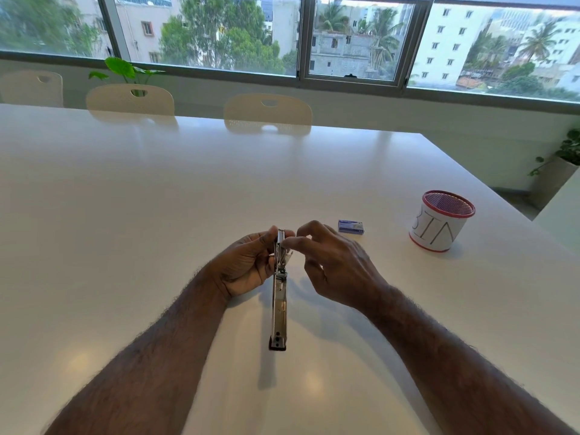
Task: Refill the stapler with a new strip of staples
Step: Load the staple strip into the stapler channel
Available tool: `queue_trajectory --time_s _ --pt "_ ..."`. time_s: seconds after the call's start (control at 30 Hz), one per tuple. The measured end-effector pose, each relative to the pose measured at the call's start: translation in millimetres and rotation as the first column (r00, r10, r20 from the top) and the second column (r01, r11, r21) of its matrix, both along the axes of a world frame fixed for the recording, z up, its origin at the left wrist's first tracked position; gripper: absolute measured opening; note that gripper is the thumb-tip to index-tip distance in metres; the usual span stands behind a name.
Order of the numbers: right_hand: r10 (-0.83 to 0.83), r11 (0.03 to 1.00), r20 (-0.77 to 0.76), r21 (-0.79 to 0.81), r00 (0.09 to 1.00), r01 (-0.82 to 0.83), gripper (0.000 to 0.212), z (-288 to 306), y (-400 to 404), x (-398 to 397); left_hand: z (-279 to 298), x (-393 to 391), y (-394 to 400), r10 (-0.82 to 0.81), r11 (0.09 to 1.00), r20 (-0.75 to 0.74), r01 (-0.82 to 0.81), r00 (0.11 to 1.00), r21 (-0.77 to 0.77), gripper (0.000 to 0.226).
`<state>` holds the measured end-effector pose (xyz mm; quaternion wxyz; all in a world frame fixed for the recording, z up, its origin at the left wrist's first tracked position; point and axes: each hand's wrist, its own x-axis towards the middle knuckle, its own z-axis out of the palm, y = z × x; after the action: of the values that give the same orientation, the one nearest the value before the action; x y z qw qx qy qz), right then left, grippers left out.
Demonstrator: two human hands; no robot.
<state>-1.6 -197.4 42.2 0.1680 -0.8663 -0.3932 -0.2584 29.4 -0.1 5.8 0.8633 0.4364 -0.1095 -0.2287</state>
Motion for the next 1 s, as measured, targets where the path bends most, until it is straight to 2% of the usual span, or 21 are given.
queue_trajectory --time_s 0.1,0.2,0.27,0.37,0.47,0.63,0.7,0.83,1.0 --pt "-0.023 0.996 0.039 -0.089 0.999 0.026 0.046 -1.5 -1.9 2.0 -1.8 0.2 -0.2 -0.005 1.0 -0.004 0.005 1.0 -0.003 0.063" --pt "-0.071 0.979 0.113 -0.183 0.991 0.091 0.05 -4.1 -2.0 4.4 -1.5 -0.5 -0.8 0.002 1.0 0.005 -0.002 1.0 0.007 0.057" --pt "-0.088 0.979 0.149 -0.17 0.985 0.113 0.047 -5.1 -1.2 4.9 -0.8 0.5 -0.6 0.01 1.0 0.003 -0.01 1.0 0.0 0.053" --pt "-0.04 0.998 0.057 0.053 0.998 0.037 0.038 -4.3 2.3 1.0 -1.3 3.9 0.3 0.022 0.999 -0.016 -0.023 1.0 -0.038 0.05" --pt "0.035 0.955 0.027 0.295 0.999 -0.041 0.021 -4.6 7.1 -4.3 -4.1 6.7 2.1 0.026 0.998 -0.045 -0.028 0.999 -0.054 0.057" --pt "0.057 0.95 0.045 0.305 0.997 -0.068 0.016 -11.7 15.6 -7.2 -5.0 9.1 4.2 0.064 0.997 -0.042 -0.065 0.997 -0.029 0.062" --pt "0.026 0.962 0.074 0.268 0.997 -0.045 0.018 -12.3 15.0 -5.8 -3.3 7.3 3.2 0.071 0.997 -0.03 -0.072 0.997 -0.031 0.065" --pt "-0.071 0.997 0.147 0.038 0.987 0.067 0.028 -11.3 10.6 -4.3 -2.5 2.8 -1.6 0.069 0.997 -0.022 -0.069 0.997 -0.03 0.061" --pt "-0.121 0.976 0.223 -0.151 0.967 0.157 0.043 -5.9 7.7 -2.7 -5.7 5.3 -1.0 0.063 0.998 -0.009 -0.063 0.998 0.024 0.068"
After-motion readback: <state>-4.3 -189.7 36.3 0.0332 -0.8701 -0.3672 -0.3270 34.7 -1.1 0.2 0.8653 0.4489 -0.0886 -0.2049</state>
